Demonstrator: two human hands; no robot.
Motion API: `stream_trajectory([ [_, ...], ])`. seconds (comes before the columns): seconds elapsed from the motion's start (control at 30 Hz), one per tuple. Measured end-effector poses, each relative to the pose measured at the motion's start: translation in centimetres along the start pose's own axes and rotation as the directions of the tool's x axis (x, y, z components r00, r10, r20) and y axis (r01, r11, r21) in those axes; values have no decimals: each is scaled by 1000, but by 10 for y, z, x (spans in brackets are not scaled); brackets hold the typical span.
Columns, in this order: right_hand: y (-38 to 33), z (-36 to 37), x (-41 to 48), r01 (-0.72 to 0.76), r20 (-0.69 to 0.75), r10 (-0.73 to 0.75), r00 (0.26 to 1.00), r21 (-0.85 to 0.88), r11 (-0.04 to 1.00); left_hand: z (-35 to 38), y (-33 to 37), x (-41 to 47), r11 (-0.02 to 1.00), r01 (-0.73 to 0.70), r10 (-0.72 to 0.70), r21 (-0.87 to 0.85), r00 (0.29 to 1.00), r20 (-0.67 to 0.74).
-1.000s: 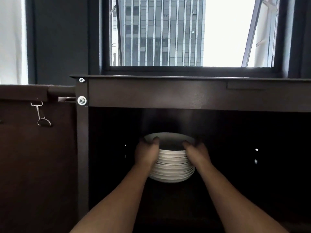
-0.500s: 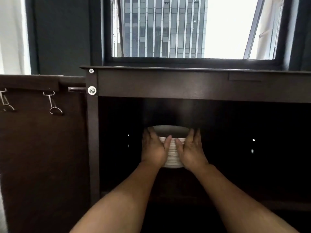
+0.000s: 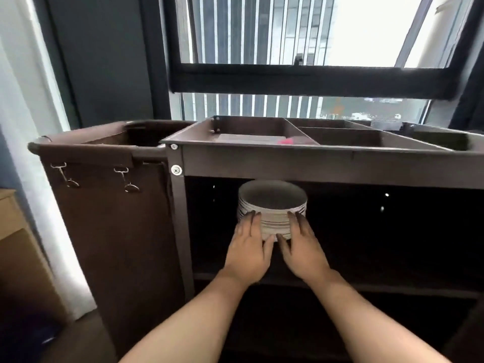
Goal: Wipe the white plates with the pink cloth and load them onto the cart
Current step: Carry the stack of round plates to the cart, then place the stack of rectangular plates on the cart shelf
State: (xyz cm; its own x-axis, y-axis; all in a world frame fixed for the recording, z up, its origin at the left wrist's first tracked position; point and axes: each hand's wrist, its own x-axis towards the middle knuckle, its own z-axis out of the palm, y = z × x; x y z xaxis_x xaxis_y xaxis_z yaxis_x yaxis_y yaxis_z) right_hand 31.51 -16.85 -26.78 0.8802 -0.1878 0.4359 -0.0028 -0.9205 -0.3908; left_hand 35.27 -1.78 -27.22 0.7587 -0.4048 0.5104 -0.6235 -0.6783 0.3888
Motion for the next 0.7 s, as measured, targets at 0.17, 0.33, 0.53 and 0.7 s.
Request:
stream_trajectory([
  [0.17,-74,-93,-32,-28,103,24,994,38,999,-116,36,-22,995,100,-97,-8,978,184],
  [0.33,-154,-194,-39,12,82,-20,996,100,995,-252,73,-38,986,165,-163,6,967,196],
  [0.53,-226,-262,-55,133,34,-144,989,235,963,-359,104,-86,961,277,-277,16,958,67],
  [0.7,-272,-269,-105,247,88,-290,953,329,911,-410,124,-172,896,434,-430,93,901,-62],
])
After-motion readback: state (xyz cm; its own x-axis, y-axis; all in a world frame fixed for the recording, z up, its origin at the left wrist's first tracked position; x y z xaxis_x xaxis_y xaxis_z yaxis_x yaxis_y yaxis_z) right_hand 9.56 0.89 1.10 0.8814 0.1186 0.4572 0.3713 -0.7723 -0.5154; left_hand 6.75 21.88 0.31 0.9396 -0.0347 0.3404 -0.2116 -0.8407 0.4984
